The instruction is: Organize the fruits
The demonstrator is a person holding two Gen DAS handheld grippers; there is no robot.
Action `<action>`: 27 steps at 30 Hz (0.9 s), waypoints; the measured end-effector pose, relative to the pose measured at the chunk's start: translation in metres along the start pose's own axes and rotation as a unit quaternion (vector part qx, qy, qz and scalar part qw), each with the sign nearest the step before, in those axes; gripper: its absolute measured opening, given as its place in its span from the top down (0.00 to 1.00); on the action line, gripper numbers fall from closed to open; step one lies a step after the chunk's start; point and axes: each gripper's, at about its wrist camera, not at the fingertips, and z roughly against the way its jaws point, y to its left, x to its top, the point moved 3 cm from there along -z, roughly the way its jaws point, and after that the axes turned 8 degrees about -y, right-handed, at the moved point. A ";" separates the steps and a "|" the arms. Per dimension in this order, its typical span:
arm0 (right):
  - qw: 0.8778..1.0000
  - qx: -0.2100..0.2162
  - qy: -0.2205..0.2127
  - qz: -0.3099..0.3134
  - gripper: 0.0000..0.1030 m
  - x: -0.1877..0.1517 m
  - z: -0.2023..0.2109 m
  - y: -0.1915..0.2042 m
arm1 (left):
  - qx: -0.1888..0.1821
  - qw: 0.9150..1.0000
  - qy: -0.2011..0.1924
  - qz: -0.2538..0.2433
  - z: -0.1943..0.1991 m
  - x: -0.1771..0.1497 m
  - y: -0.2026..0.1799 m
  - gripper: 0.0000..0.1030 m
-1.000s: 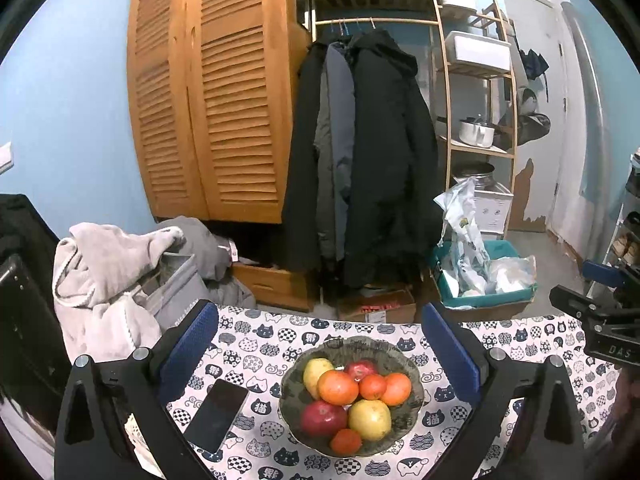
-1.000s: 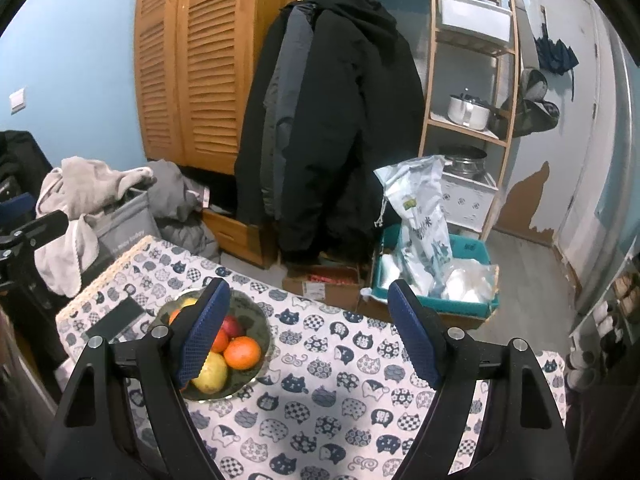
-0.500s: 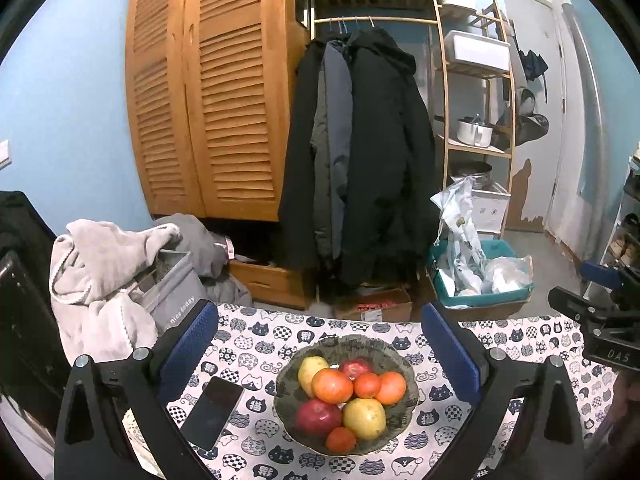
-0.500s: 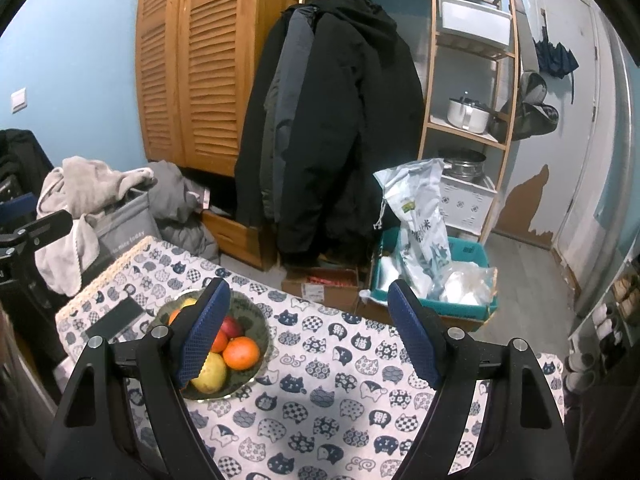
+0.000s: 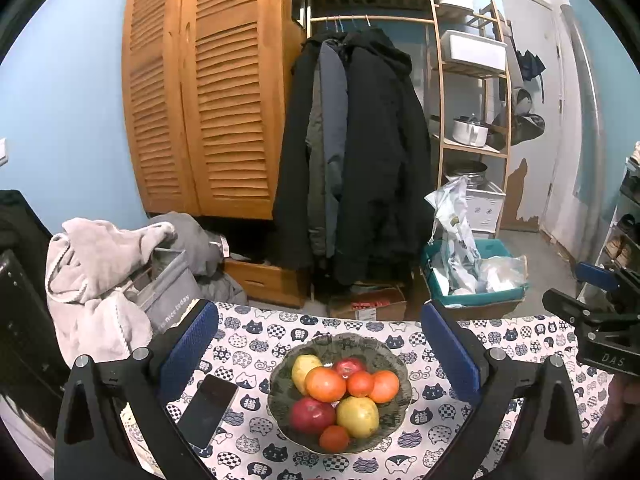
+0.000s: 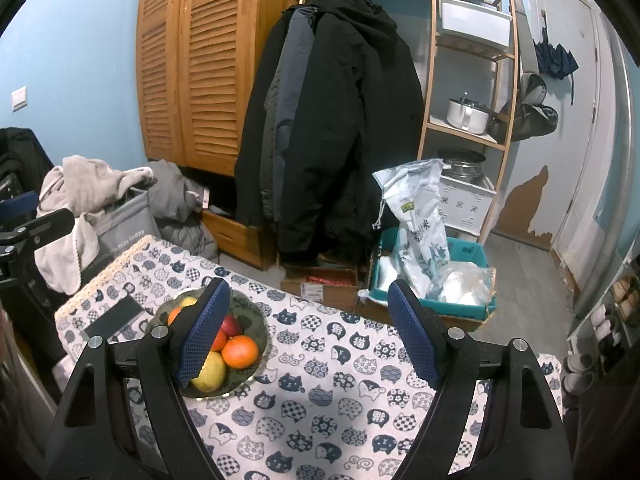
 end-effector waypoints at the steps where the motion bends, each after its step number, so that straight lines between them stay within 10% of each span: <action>1: 1.000 0.000 0.000 0.000 0.22 0.000 0.000 0.000 | 0.001 1.000 0.000 0.000 0.000 0.000 0.000 0.01; 27: 1.000 0.000 0.000 0.001 0.22 0.000 0.001 -0.001 | 0.011 1.000 0.005 -0.002 -0.004 -0.001 -0.001 0.01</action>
